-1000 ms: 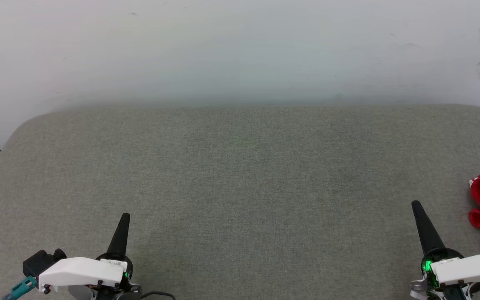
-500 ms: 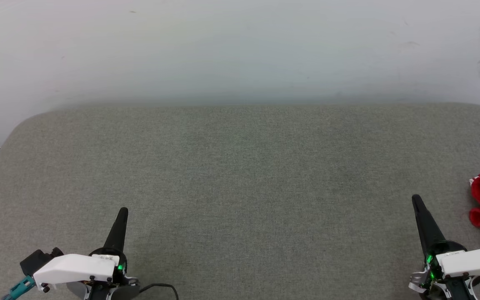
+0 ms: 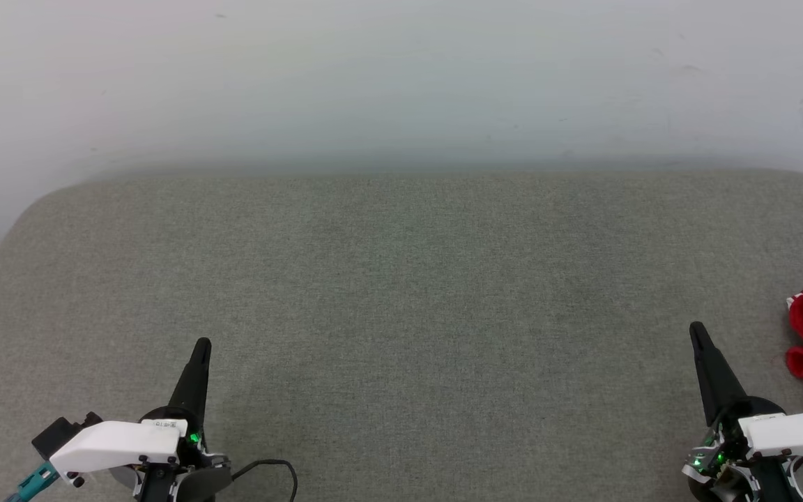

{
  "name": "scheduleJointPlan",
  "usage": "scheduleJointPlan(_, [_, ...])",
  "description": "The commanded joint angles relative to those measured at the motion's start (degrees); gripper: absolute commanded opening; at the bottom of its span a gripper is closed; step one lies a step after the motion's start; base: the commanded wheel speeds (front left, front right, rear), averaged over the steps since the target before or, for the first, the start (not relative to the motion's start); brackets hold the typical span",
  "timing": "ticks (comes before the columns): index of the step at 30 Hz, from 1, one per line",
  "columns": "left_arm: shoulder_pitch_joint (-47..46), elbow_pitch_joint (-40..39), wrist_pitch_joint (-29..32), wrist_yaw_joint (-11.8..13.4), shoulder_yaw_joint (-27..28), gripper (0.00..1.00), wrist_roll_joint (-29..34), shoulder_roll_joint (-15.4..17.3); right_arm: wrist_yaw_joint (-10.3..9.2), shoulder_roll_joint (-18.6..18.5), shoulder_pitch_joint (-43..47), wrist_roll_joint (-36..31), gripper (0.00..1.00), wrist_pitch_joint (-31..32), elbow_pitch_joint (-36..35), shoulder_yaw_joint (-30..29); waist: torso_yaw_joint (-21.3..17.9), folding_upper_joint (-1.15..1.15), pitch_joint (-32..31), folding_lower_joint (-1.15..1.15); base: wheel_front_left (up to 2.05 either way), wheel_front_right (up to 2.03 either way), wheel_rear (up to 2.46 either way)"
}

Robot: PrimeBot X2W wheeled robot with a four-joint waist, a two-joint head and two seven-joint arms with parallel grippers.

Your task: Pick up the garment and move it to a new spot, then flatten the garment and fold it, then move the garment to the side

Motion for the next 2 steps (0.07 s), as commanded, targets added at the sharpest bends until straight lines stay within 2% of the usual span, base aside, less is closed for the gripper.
scheduleJointPlan(1, [-0.84, 0.10, 0.43, -0.40, 0.41, 0.00, -1.39, -0.06, -0.01, -0.01, -1.50, 1.52, 0.00, 0.20, 0.41, -0.08, 0.00, 0.00, 0.05, 0.00, 0.00, 0.00, 0.00])
scheduleJointPlan(2, [-0.91, 0.12, 0.56, -0.47, 0.46, 0.00, -1.76, -0.11, -0.01, 0.01, -1.56, 1.95, 0.00, 0.28, 0.51, -0.10, -0.01, 0.00, 0.07, 0.00, 0.00, 0.00, 0.00])
